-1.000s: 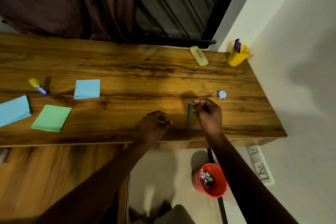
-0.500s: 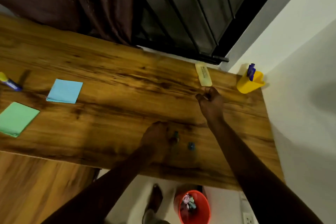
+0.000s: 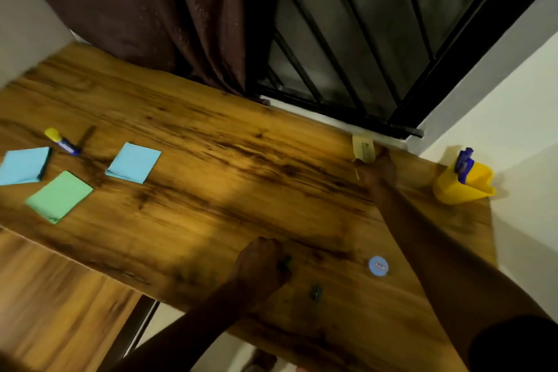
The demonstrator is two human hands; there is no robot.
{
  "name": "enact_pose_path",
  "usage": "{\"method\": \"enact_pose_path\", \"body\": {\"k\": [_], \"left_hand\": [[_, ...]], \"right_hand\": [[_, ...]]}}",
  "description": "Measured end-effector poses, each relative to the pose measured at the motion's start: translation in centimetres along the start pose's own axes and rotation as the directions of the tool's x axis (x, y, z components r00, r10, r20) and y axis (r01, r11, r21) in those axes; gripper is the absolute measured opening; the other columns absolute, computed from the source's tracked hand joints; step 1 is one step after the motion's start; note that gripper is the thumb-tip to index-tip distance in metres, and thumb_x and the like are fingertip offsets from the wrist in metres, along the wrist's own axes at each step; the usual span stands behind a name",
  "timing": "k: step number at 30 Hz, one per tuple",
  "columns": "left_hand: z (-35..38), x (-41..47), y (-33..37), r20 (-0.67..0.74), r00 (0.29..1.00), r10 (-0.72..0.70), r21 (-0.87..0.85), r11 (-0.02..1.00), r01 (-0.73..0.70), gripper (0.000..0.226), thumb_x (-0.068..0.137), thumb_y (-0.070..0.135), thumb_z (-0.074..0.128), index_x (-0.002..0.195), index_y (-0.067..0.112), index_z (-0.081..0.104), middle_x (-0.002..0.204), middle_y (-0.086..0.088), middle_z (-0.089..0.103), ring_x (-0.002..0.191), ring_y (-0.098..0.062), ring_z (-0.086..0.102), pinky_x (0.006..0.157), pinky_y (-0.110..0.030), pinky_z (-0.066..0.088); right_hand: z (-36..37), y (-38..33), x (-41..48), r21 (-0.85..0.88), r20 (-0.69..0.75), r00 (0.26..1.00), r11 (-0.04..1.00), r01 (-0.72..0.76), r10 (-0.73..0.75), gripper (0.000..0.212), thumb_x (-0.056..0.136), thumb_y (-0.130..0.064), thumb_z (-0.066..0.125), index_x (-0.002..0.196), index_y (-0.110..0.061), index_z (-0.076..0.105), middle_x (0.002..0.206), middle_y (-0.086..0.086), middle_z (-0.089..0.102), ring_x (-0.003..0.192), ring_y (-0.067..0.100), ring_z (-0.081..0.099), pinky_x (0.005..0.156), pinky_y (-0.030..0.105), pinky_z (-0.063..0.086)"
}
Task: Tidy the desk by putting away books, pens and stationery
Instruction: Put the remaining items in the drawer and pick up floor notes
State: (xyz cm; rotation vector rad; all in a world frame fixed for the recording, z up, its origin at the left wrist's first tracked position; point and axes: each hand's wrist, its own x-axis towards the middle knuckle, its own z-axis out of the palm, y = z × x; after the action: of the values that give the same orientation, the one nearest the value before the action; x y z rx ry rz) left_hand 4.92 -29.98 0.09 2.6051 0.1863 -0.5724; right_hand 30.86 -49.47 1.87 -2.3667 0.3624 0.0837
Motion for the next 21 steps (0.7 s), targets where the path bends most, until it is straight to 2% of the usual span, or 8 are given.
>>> {"method": "enact_pose_path", "body": {"k": [3,5,7,10,12,14,17,21], "left_hand": [[-0.6,0.2,-0.6,0.015,0.999,-0.043,-0.146,0.988,0.044,0.019,0.069,0.048,0.063,0.069,0.029,0.062,0.084,0.0,0.069,0.089,-0.024,0.069,0.075,-0.033,0.056],[-0.9,0.0,-1.6,0.01,0.999,-0.044,-0.242,0.969,0.045,0.023,0.067,0.042,0.065,0.053,0.028,0.052,0.064,0.007,0.06,0.07,-0.016,0.067,0.066,-0.032,0.056],[-1.7,-0.4,-2.4,-0.03,0.997,-0.073,-0.298,0.952,0.061,0.02,0.071,0.031,0.074,0.06,0.018,0.064,0.063,0.004,0.066,0.066,-0.013,0.068,0.059,-0.029,0.049],[-3.3,-1.3,-3.8,-0.125,0.983,-0.133,-0.383,0.921,0.076,0.013,0.074,0.027,0.081,0.079,0.016,0.076,0.074,0.002,0.075,0.068,-0.007,0.07,0.063,-0.031,0.054],[-4.2,-2.4,-5.2,-0.148,0.975,-0.167,-0.44,0.894,0.086,0.009,0.072,0.024,0.082,0.077,0.019,0.075,0.07,0.004,0.074,0.062,-0.004,0.069,0.061,-0.034,0.058],[-5.3,-3.6,-6.7,-0.18,0.965,-0.192,-0.481,0.873,0.084,0.008,0.071,0.021,0.081,0.073,0.022,0.074,0.067,0.007,0.073,0.058,-0.001,0.068,0.057,-0.033,0.058],[-6.9,-6.3,-9.6,-0.233,0.944,-0.235,-0.509,0.856,0.088,0.015,0.071,0.017,0.082,0.07,0.027,0.071,0.066,0.012,0.071,0.058,0.004,0.067,0.055,-0.022,0.055],[-8.0,-12.0,-14.9,-0.266,0.927,-0.265,-0.622,0.781,0.045,0.015,0.077,0.008,0.082,0.079,0.019,0.071,0.069,0.004,0.074,0.06,-0.008,0.072,0.054,-0.027,0.058]], "right_hand": [[0.6,0.0,0.4,-0.041,0.032,0.999,0.999,0.014,-0.013,0.078,0.084,-0.034,0.081,0.149,-0.011,0.044,0.148,0.016,0.055,0.135,0.037,0.053,0.105,0.047,0.047],[1.3,-0.5,-0.5,-0.055,0.057,0.997,0.997,0.06,-0.057,0.074,0.085,-0.031,0.081,0.147,-0.01,0.048,0.147,0.017,0.056,0.133,0.038,0.055,0.104,0.048,0.048],[1.9,-1.1,-1.9,-0.034,0.083,0.992,0.995,0.095,-0.092,0.071,0.085,-0.031,0.081,0.146,-0.011,0.05,0.145,0.015,0.058,0.13,0.037,0.058,0.1,0.045,0.051],[2.9,-2.4,-5.0,0.06,0.101,0.985,0.989,0.135,-0.141,0.072,0.08,-0.037,0.084,0.141,-0.013,0.055,0.137,0.013,0.064,0.123,0.036,0.064,0.095,0.045,0.055],[3.7,-3.1,-7.7,0.078,0.136,0.974,0.982,0.171,-0.18,0.072,0.079,-0.041,0.084,0.141,-0.017,0.055,0.135,0.01,0.066,0.119,0.032,0.066,0.091,0.048,0.059],[4.3,-4.1,-10.9,0.096,0.166,0.961,0.973,0.21,-0.223,0.069,0.081,-0.039,0.084,0.141,-0.019,0.056,0.132,0.006,0.068,0.115,0.028,0.068,0.088,0.044,0.06],[5.7,-5.8,-16.7,0.178,0.222,0.947,0.964,0.197,-0.234,0.071,0.081,-0.035,0.084,0.144,-0.022,0.053,0.13,0.002,0.069,0.115,0.024,0.067,0.091,0.039,0.056],[7.9,-8.2,-25.5,0.272,0.343,0.913,0.954,0.127,-0.22,0.072,0.081,-0.026,0.086,0.144,-0.018,0.053,0.133,0.001,0.064,0.117,0.022,0.064,0.088,0.034,0.054]]}}
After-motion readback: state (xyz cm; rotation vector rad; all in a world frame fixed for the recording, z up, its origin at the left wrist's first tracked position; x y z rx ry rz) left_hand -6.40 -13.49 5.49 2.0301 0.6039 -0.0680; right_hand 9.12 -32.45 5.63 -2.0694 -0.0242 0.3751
